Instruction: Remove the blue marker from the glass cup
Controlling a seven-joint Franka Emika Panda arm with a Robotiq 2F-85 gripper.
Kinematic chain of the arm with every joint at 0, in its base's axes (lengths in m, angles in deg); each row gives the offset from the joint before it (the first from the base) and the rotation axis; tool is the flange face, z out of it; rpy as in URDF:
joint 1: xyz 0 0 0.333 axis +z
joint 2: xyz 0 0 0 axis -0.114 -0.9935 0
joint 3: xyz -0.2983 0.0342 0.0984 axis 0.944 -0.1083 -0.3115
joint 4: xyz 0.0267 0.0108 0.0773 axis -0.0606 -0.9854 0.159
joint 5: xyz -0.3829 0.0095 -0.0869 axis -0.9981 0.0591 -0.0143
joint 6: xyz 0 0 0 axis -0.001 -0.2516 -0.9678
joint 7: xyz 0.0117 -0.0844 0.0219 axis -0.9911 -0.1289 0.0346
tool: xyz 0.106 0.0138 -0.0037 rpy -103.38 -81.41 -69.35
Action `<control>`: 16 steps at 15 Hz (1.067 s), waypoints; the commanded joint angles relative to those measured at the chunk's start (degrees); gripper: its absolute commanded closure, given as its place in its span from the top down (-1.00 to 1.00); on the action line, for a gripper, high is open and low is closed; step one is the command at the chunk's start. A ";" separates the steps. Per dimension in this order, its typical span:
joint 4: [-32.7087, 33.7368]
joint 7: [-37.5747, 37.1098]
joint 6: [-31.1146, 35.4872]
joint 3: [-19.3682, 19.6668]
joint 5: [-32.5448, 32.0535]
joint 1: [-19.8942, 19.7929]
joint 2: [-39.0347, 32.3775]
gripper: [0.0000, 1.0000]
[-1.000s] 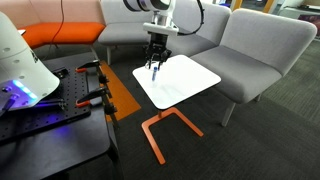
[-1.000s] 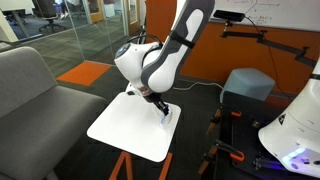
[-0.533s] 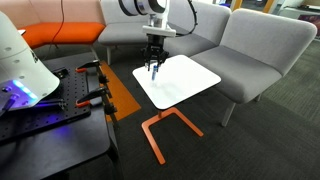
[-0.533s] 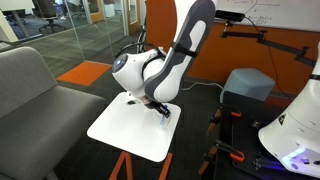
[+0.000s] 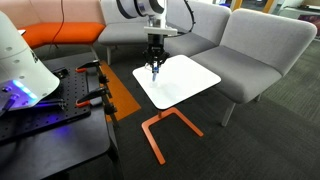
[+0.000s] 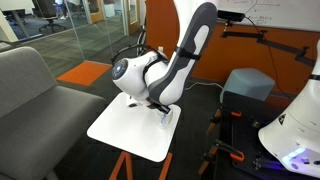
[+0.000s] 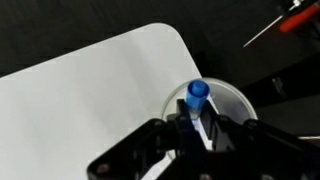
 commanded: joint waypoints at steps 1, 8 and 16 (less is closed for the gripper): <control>-0.83 -3.76 -1.92 0.71 -2.64 1.86 1.43 -0.90; -3.67 -10.59 -7.55 0.33 -5.59 3.80 6.54 -0.90; -10.57 -10.54 -4.11 -0.44 3.19 -1.66 18.62 -0.90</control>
